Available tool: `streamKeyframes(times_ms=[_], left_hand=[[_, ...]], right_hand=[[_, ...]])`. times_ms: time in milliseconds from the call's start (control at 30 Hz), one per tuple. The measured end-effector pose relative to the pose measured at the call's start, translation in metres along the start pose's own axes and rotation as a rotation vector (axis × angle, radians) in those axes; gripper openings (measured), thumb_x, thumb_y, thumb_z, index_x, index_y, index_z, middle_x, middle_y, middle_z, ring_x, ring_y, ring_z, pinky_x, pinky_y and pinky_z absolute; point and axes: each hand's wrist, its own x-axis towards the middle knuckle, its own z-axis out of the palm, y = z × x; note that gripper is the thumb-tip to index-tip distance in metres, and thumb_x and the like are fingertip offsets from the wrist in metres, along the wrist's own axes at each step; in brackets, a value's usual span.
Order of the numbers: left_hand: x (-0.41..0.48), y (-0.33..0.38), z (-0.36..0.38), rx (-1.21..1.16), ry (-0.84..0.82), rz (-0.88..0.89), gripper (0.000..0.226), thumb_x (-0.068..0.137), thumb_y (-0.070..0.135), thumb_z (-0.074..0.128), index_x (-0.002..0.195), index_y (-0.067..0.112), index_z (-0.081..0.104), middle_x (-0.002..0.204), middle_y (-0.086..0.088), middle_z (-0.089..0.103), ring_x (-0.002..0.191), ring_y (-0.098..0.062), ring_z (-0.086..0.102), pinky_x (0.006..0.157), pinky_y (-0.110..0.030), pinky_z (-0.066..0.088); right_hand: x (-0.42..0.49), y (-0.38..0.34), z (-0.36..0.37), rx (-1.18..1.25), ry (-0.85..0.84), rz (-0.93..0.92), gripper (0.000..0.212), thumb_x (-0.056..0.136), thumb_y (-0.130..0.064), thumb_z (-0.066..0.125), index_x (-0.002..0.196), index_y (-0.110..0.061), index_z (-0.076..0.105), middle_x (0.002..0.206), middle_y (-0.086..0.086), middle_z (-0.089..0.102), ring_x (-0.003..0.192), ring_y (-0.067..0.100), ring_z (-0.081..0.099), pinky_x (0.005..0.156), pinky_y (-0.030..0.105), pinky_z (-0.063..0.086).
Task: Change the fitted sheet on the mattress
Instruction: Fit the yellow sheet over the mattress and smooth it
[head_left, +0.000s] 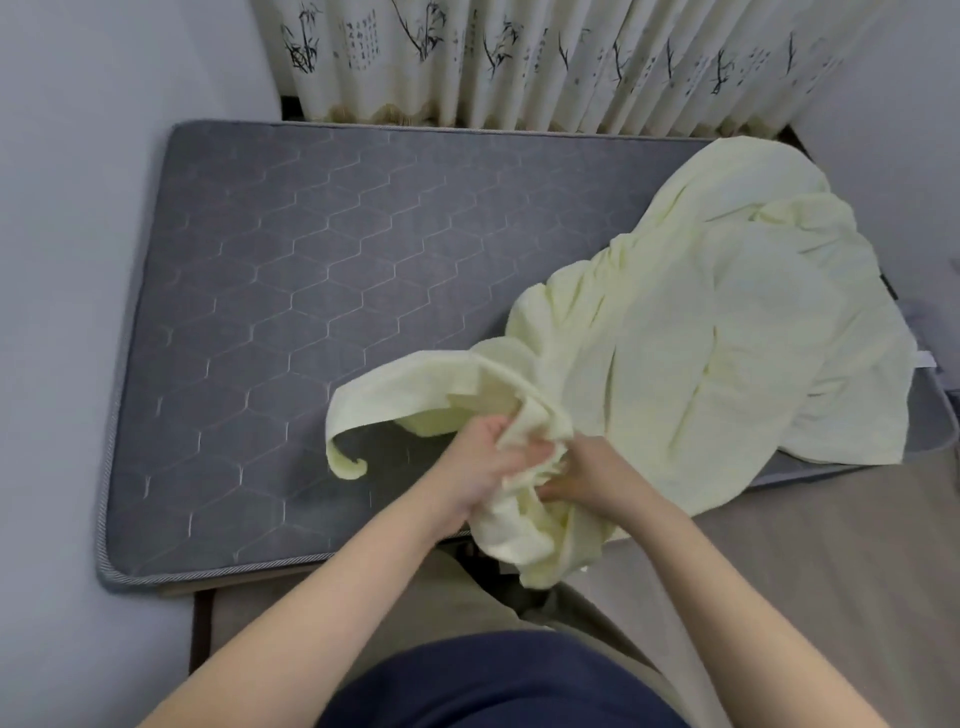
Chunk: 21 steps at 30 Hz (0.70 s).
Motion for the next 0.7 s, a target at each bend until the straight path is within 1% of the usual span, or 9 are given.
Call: streamKeyframes(times_ms=[33, 100, 233, 367, 433, 567, 600, 633, 700], left_hand=[[-0.006, -0.003, 0.004, -0.006, -0.048, -0.019, 0.026, 0.079, 0.018, 0.075, 0.104, 0.012, 0.074, 0.099, -0.010, 0.072, 0.091, -0.023, 0.068, 0.079, -0.031, 0.054], [-0.016, -0.011, 0.001, -0.162, -0.010, -0.060, 0.031, 0.075, 0.021, 0.072, 0.103, 0.008, 0.075, 0.103, -0.014, 0.070, 0.094, -0.025, 0.067, 0.080, -0.030, 0.053], [-0.018, -0.033, -0.033, -0.633, 0.130, -0.206, 0.049, 0.086, 0.048, 0.064, 0.124, 0.017, 0.066, 0.126, -0.012, 0.064, 0.116, -0.029, 0.062, 0.098, -0.043, 0.048], [-0.007, -0.047, -0.062, -0.600, 0.108, -0.468, 0.062, 0.082, 0.057, 0.067, 0.125, 0.013, 0.065, 0.128, -0.015, 0.063, 0.119, -0.033, 0.059, 0.103, -0.047, 0.044], [-0.002, -0.049, -0.063, -0.334, 0.094, -0.596, 0.048, 0.081, 0.030, 0.075, 0.123, 0.007, 0.064, 0.117, -0.015, 0.069, 0.104, -0.029, 0.067, 0.090, -0.041, 0.053], [0.013, -0.027, -0.101, 0.137, 0.236, -0.490, 0.023, 0.086, 0.010, 0.067, 0.108, 0.005, 0.064, 0.094, -0.012, 0.074, 0.085, -0.026, 0.071, 0.075, -0.038, 0.058], [0.014, -0.011, -0.120, 0.129, 0.273, -0.450, 0.009, 0.092, 0.007, 0.059, 0.099, 0.005, 0.064, 0.080, -0.010, 0.074, 0.073, -0.022, 0.071, 0.066, -0.033, 0.059], [0.019, 0.007, -0.148, 0.088, 0.341, -0.415, 0.015, 0.097, 0.004, 0.048, 0.090, 0.005, 0.061, 0.065, -0.007, 0.071, 0.057, -0.018, 0.069, 0.053, -0.027, 0.057], [0.027, 0.059, -0.207, -0.028, 0.553, -0.336, 0.030, 0.099, 0.000, 0.033, 0.078, 0.007, 0.053, 0.047, -0.005, 0.063, 0.037, -0.015, 0.060, 0.034, -0.024, 0.047]], right_hand=[[0.003, -0.007, 0.007, -0.088, 0.000, 0.012, 0.016, 0.071, -0.048, 0.054, 0.082, -0.037, 0.058, 0.069, -0.017, 0.054, 0.068, 0.012, 0.054, 0.056, 0.022, 0.037], [0.006, -0.016, 0.014, -0.072, 0.077, 0.050, 0.022, 0.072, -0.043, 0.043, 0.056, -0.027, 0.045, 0.059, -0.009, 0.051, 0.058, 0.012, 0.048, 0.049, 0.026, 0.032], [0.005, -0.012, 0.019, -0.045, 0.049, -0.041, 0.014, 0.074, -0.030, 0.052, 0.068, -0.027, 0.065, 0.070, -0.007, 0.064, 0.071, 0.014, 0.059, 0.062, 0.033, 0.047], [-0.005, -0.012, 0.029, -0.110, -0.269, -0.121, 0.012, 0.074, -0.041, 0.065, 0.071, -0.029, 0.066, 0.070, -0.013, 0.064, 0.071, 0.003, 0.059, 0.066, 0.030, 0.046], [-0.005, -0.010, 0.034, -0.039, -0.362, -0.117, 0.009, 0.073, -0.041, 0.071, 0.082, -0.041, 0.067, 0.078, -0.024, 0.065, 0.074, -0.006, 0.057, 0.070, 0.024, 0.043], [0.000, -0.005, 0.023, 0.081, -0.313, 0.095, 0.081, 0.069, -0.041, 0.081, 0.139, -0.039, 0.040, 0.131, -0.013, 0.049, 0.113, 0.006, 0.050, 0.089, 0.022, 0.038], [0.004, -0.003, 0.018, 0.006, -0.302, 0.160, 0.082, 0.070, -0.041, 0.081, 0.141, -0.030, 0.041, 0.134, -0.007, 0.047, 0.120, 0.013, 0.048, 0.091, 0.025, 0.038], [0.007, -0.001, 0.011, -0.081, -0.317, 0.207, 0.073, 0.071, -0.043, 0.080, 0.133, -0.019, 0.051, 0.128, -0.003, 0.052, 0.118, 0.018, 0.051, 0.090, 0.028, 0.040], [0.010, -0.006, -0.001, -0.100, -0.357, 0.222, 0.046, 0.074, -0.049, 0.077, 0.097, -0.010, 0.065, 0.094, -0.002, 0.061, 0.089, 0.019, 0.057, 0.072, 0.030, 0.040]])
